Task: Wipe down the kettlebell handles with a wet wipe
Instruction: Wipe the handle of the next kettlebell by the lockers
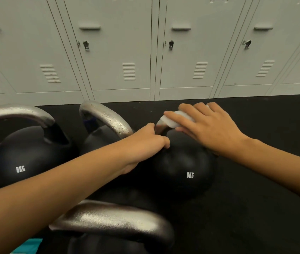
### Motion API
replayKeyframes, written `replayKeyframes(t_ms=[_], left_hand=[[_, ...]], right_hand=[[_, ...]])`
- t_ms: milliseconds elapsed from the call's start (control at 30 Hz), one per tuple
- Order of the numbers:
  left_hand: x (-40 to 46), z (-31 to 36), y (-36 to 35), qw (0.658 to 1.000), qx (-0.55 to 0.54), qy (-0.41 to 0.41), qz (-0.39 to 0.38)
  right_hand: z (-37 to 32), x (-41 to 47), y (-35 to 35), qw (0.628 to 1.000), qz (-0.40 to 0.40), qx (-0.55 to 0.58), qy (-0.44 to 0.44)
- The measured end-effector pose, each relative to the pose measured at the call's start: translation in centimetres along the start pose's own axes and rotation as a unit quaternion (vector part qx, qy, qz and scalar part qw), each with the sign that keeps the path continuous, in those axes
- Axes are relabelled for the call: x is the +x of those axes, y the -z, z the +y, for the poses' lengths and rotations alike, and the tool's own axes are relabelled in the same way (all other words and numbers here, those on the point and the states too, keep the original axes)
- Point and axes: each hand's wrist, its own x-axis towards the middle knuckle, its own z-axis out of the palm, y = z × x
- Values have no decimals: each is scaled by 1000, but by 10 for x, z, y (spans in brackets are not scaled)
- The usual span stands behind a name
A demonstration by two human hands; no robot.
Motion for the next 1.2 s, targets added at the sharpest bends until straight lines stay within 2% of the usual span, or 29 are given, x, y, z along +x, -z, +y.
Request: replayKeyframes(t_ms=[200,300,333,400,500,533,567,600,700,767,900,967,1033,1100,1133,1200], left_hand=[[6,-3,-8,999,52,2,-7],[7,-3,-8,997,74,2,-2],[7,-3,-7,996,85,1,-1],[8,-3,-7,995,101,0,-2],[8,-1,-6,995,103,3,-4],[8,0,-6,995,102,5,-6],[8,0,-5,995,101,6,-8],[7,1,-5,995,102,8,-13],[5,2,-5,994,109,11,-17],[6,1,-6,994,111,11,-14],[11,-2,-6,994,106,11,-12],[14,-3,-6,994,107,11,-10],[15,-3,-6,993,114,10,-9],[15,-3,-6,993,115,9,-9],[15,-3,-6,993,114,8,-9],[15,-4,-6,993,114,6,-10]], right_hand=[[0,-26,4,975,-46,111,-185],[-2,-42,2,916,-25,265,-301],[-4,-48,1,879,-5,337,-337],[-11,-56,0,781,46,466,-413],[-25,-63,0,584,61,588,-557],[-27,-64,-1,534,49,608,-586],[-28,-66,-2,509,34,619,-597],[-26,-65,-2,501,20,625,-599],[-15,-55,4,513,2,609,-605],[-8,-45,11,548,-5,579,-604],[-5,-29,21,701,-32,468,-537],[-13,-27,20,774,-18,404,-488],[-23,-31,15,831,13,355,-428],[-28,-41,8,857,37,339,-388],[-30,-47,4,856,51,347,-380],[-32,-58,-1,828,78,397,-389]])
